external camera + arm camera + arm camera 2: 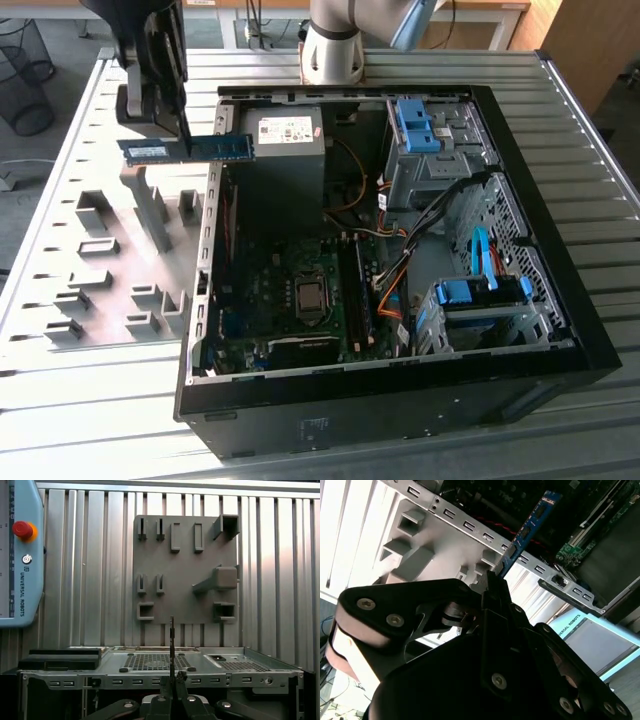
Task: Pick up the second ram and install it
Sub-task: 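Pick up the second ram and move it above second insertion slot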
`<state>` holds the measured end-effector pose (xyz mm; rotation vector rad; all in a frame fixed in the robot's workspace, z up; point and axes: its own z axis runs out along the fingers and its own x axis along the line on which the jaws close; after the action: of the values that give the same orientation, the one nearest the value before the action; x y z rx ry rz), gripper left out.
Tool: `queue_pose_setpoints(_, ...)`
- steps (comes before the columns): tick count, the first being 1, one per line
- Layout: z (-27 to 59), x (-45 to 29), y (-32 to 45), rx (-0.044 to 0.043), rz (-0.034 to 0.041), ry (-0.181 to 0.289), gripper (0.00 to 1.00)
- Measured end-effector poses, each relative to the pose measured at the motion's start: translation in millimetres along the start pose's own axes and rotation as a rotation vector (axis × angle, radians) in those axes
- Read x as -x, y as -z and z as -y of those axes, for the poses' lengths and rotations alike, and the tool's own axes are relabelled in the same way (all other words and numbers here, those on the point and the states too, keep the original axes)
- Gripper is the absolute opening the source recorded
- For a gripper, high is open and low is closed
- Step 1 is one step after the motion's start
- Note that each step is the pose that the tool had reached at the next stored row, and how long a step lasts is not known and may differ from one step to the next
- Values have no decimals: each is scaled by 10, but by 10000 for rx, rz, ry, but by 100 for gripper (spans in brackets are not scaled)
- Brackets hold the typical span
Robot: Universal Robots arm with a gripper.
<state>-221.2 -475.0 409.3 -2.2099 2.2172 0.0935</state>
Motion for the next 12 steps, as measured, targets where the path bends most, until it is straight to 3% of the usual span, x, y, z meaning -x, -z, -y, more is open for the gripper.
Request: queue_pose_setpoints(12, 167, 1, 6, 0, 0, 0, 14)
